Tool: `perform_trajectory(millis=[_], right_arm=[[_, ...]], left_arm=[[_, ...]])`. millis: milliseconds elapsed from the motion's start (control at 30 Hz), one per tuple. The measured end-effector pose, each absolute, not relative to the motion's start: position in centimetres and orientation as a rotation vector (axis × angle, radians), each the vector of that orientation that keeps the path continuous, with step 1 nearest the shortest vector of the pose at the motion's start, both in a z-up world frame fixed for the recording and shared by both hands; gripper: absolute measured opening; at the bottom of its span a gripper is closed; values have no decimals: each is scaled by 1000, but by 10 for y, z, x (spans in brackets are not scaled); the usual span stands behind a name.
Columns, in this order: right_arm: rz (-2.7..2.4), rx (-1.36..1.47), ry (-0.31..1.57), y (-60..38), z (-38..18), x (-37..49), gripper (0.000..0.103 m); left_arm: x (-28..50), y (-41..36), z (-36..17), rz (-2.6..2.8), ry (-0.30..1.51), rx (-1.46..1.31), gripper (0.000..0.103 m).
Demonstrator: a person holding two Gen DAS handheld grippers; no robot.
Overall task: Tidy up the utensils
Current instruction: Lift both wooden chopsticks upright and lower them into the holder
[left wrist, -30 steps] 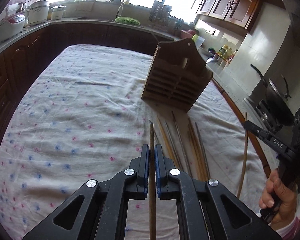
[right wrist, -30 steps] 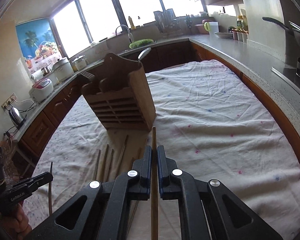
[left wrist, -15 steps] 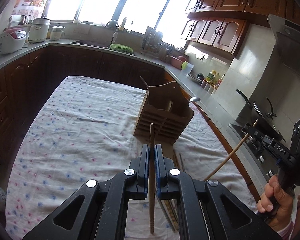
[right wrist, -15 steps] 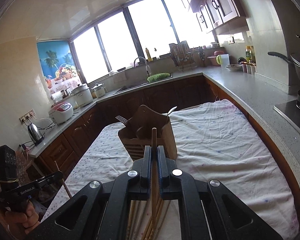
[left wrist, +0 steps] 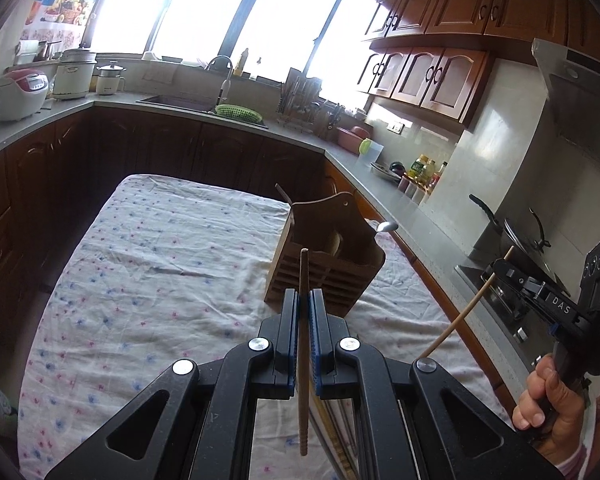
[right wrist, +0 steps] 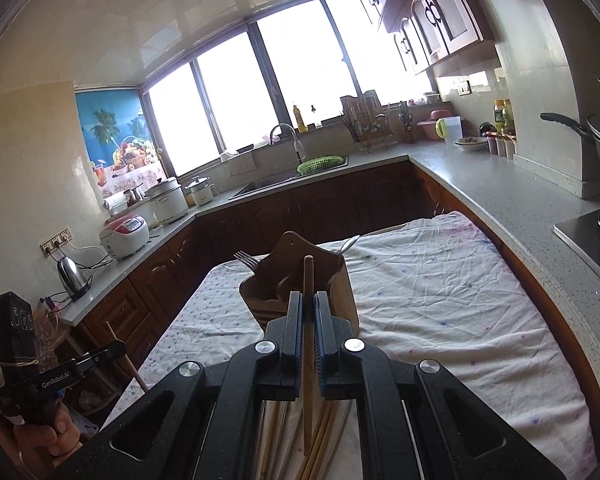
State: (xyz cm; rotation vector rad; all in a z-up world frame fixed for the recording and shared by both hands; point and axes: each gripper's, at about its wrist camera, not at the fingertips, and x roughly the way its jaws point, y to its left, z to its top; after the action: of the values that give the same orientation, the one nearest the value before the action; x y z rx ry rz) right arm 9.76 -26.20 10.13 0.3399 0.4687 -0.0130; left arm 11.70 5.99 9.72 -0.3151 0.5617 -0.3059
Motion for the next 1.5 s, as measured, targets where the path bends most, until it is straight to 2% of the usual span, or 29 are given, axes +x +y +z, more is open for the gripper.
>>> perform_trajectory(millis=[633, 833, 1033, 1200, 1367, 1500], right_arm=[[-82, 294, 282, -281, 169, 185, 5], [-119, 293, 271, -292, 166, 221, 5], [-132, 327, 313, -298, 131, 242, 5], [-134, 327, 383, -295, 96, 251, 5], [-126, 339, 448, -293, 68, 253, 6], [-127, 334, 446, -293, 68, 251, 6]], left_arm=[[213, 43, 176, -285, 264, -276, 3], [270, 25, 142, -246, 257, -291, 3], [306, -2, 98, -221, 262, -279, 3], [328, -15, 61, -231, 340, -276, 3], [346, -18, 42, -239, 416, -278, 4], [349, -9, 51, -239, 410, -269, 4]])
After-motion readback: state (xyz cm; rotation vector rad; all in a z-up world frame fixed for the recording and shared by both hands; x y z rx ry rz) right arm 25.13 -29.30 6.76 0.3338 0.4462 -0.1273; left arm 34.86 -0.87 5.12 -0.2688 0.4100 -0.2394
